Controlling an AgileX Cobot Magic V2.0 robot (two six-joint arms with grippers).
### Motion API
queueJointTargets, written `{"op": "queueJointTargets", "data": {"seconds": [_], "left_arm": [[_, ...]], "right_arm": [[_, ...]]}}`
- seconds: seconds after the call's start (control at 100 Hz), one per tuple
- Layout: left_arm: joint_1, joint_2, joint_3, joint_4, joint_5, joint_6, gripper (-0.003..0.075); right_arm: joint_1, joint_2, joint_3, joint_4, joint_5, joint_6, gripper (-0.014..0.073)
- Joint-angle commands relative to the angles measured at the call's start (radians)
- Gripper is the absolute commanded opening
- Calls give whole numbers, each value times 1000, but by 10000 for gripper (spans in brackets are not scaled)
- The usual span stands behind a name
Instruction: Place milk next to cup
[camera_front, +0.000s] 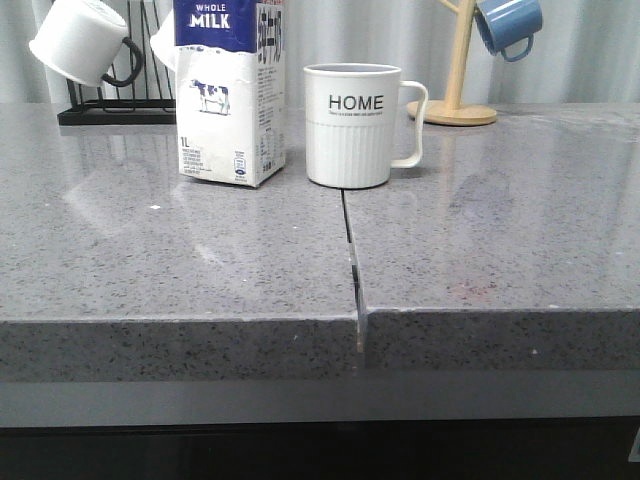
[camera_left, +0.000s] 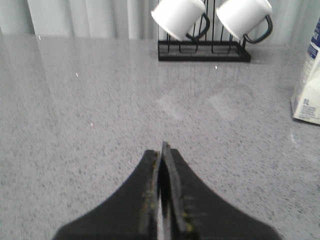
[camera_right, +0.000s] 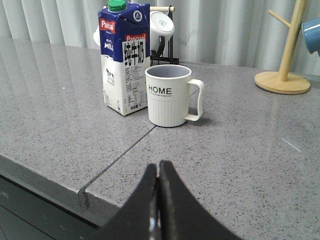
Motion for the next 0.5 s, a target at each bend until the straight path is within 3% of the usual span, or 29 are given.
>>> {"op": "queueJointTargets", "data": {"seconds": [0.0,0.49], "left_arm": [[1,2,16,38,-178,2,-21],[-46,-177,315,43,-324,2,-21]], "right_arm": [[-2,9,-26,-8,-83,-6,-67],[-2,9,-26,-8,-83,-6,-67]]}}
